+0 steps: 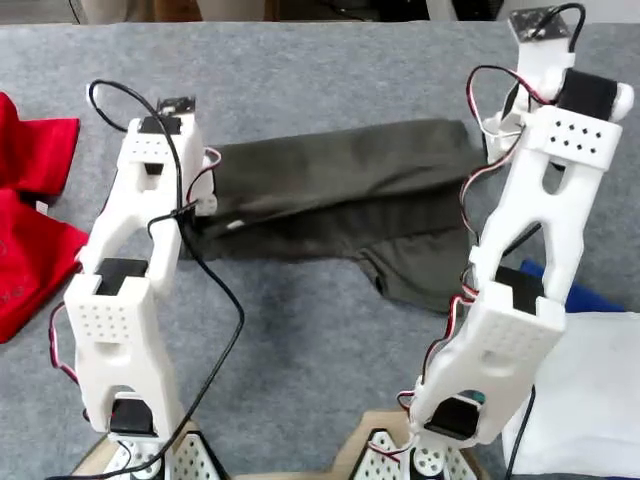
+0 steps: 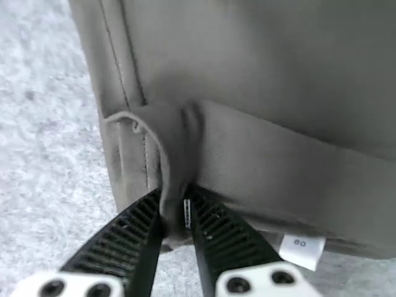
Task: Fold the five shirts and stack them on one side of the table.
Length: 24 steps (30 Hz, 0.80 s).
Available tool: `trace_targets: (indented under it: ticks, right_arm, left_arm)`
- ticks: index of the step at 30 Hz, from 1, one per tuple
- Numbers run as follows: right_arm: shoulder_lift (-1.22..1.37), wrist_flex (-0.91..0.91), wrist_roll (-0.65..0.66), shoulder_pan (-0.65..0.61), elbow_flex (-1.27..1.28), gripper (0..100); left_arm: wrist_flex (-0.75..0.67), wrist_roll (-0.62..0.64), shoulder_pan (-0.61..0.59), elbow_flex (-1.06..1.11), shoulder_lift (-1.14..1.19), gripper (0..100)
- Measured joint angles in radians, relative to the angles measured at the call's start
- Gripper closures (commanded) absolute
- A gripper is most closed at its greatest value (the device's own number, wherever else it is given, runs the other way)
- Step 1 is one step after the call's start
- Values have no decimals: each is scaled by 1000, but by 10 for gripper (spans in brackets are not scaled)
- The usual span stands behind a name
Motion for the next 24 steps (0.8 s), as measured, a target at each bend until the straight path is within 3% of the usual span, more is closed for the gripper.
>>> trace_targets:
  ticks: [8,18,24]
  right_arm:
    - [-126,-26,87,0,232,994]
    - [-456,-376,129,32,882,994]
    - [-614,-463,170,87,1149,994]
  left_arm:
    - [-26,-29,-66,9,-2,980]
    - [-26,-87,-58,9,-2,980]
    - [-26,-141,-55,28,-2,980]
